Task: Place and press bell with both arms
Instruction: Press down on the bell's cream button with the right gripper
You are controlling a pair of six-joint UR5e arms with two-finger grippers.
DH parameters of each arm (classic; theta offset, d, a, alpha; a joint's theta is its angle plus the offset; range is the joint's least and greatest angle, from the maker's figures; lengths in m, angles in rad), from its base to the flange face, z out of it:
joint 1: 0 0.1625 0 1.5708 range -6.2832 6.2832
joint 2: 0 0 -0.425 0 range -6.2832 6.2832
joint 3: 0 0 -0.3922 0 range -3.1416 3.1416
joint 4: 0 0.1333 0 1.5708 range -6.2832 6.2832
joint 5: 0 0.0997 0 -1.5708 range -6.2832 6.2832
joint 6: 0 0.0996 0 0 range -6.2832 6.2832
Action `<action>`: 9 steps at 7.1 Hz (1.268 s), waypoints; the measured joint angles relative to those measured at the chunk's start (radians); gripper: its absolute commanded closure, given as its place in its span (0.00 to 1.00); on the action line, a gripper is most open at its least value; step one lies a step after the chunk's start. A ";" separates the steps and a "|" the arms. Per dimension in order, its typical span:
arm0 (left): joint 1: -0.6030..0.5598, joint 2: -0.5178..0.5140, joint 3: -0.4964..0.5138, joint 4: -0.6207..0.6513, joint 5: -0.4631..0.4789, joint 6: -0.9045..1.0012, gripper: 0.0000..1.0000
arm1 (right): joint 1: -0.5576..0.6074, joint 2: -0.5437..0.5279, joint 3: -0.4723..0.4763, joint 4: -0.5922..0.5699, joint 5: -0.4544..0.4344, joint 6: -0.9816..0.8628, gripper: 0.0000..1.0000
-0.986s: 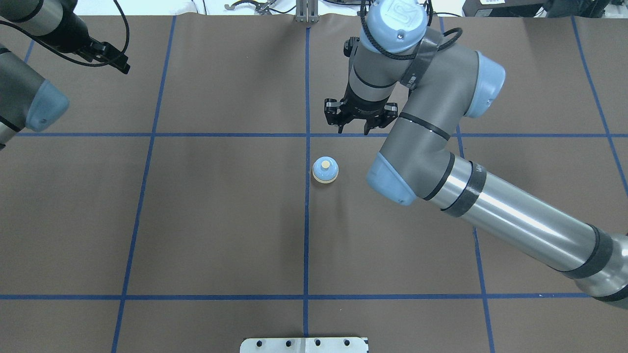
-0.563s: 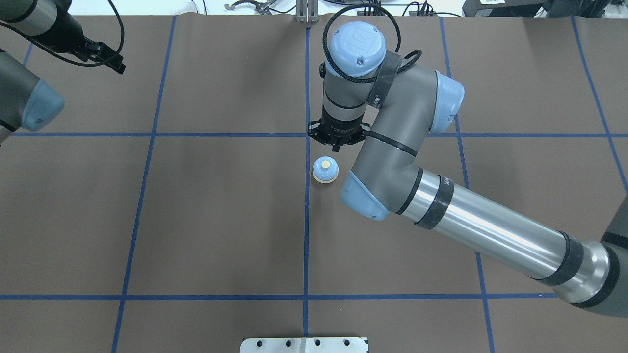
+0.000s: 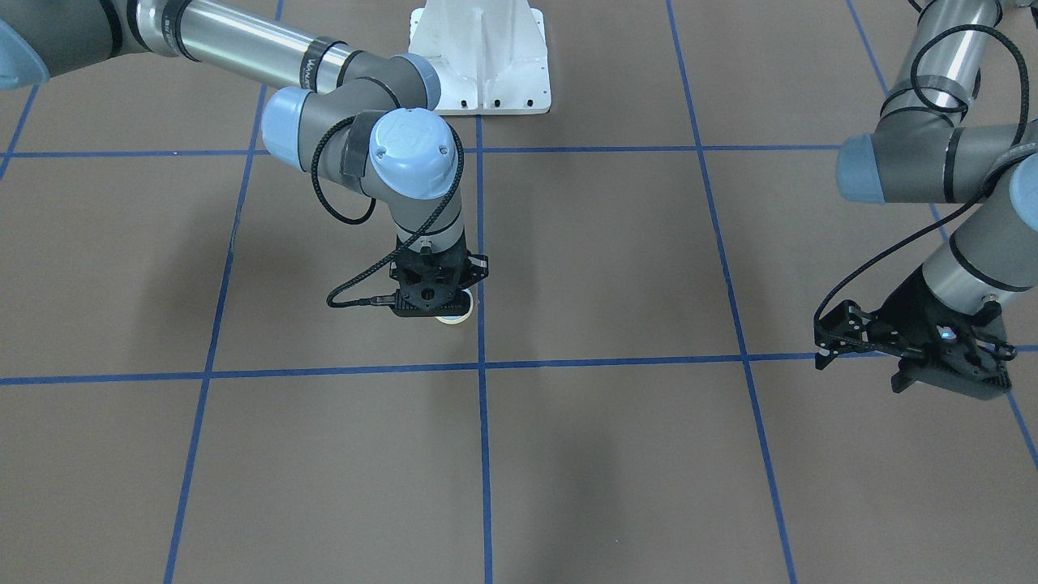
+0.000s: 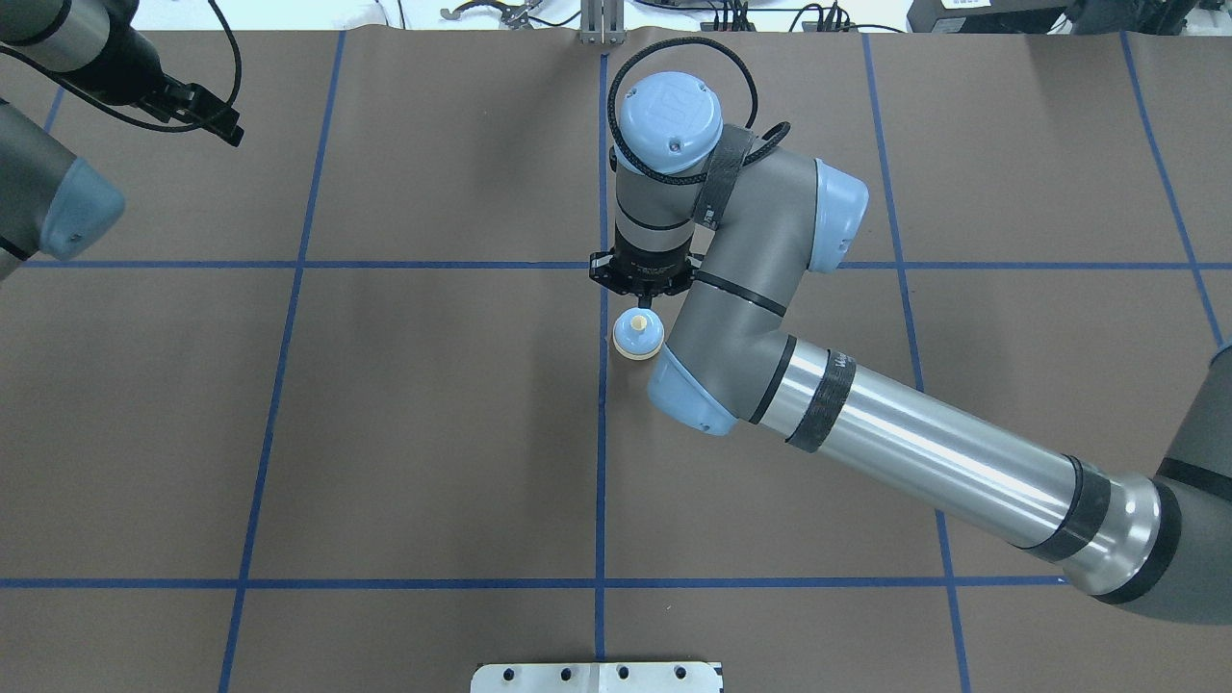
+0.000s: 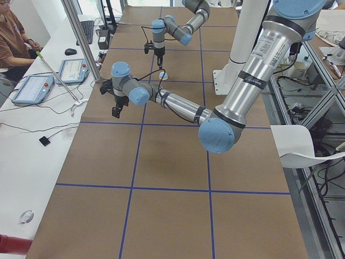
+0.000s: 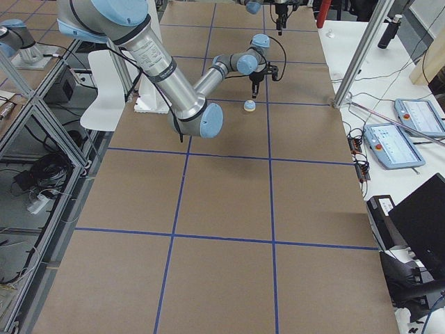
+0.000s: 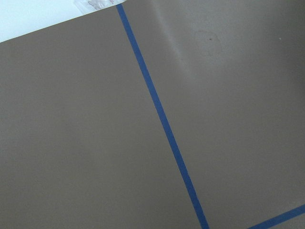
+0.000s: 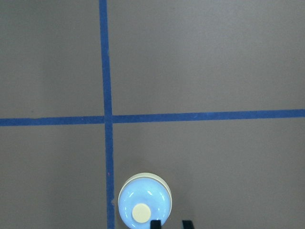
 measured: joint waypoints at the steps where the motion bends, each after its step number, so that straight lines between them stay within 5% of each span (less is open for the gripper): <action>1: 0.000 0.002 0.000 0.000 0.001 0.000 0.00 | -0.003 0.000 -0.004 0.002 0.000 0.002 1.00; 9: 0.000 0.009 -0.004 -0.002 0.004 0.000 0.00 | -0.008 0.001 -0.042 0.041 0.000 -0.001 1.00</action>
